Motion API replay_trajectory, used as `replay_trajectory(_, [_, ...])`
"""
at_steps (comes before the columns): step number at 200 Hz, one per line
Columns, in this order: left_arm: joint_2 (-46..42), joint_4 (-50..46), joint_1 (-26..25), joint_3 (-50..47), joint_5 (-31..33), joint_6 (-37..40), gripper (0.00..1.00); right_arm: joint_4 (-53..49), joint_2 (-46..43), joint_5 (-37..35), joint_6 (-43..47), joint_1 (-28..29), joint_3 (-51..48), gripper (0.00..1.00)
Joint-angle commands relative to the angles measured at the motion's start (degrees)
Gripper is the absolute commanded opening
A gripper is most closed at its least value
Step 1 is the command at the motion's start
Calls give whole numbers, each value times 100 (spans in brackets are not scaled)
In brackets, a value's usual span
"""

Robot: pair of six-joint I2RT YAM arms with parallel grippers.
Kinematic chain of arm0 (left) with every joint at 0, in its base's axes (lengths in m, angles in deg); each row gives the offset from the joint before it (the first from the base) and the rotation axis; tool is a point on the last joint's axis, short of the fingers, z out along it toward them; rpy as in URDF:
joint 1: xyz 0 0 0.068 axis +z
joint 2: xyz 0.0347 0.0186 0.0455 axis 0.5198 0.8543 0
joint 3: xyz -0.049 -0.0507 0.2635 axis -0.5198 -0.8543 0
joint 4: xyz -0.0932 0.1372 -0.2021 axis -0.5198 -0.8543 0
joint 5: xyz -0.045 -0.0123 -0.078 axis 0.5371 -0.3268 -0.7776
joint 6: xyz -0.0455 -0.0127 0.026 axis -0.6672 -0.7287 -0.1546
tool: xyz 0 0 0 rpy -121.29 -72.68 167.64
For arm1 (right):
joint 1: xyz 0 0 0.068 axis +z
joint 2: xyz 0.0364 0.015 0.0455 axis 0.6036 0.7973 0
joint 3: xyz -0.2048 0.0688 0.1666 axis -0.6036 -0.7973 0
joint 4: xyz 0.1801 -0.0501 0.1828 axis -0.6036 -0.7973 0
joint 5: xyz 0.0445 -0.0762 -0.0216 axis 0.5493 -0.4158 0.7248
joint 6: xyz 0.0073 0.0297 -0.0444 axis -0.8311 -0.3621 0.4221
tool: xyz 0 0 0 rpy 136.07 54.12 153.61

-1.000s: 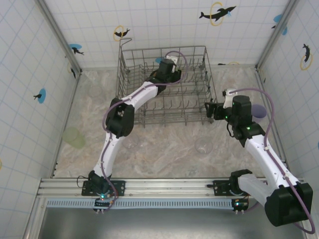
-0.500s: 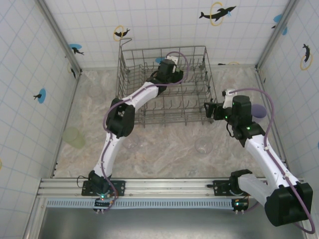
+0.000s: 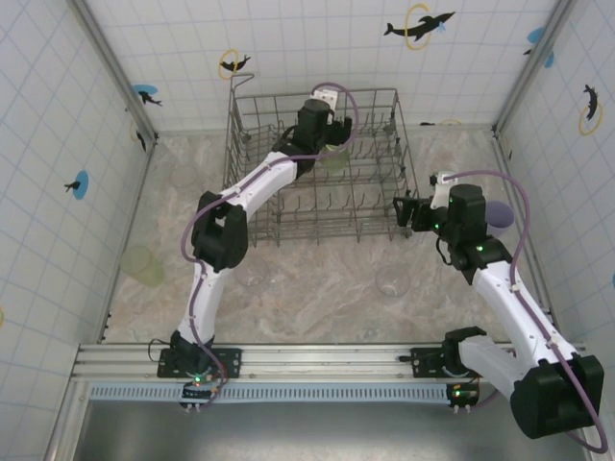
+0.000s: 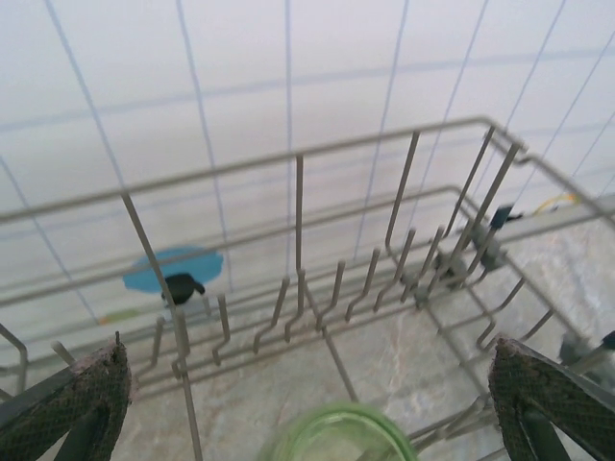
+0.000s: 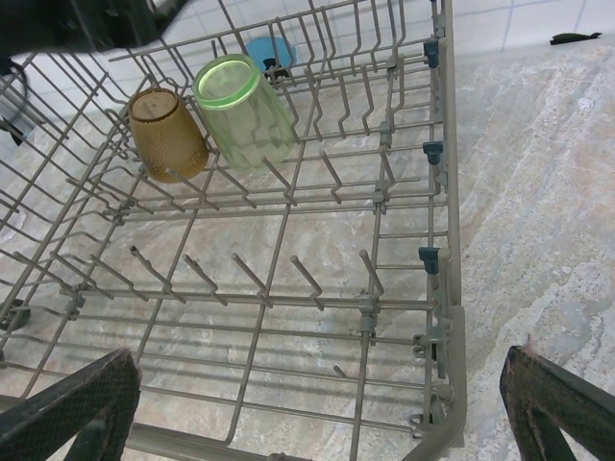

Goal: Load the cups into the dish rack

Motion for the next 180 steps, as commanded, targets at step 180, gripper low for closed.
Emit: replay_trajectory(180, [-4019,843,-129,-4126,-125,-529,98,-2198,131,-1754,-292,-78,1687,99])
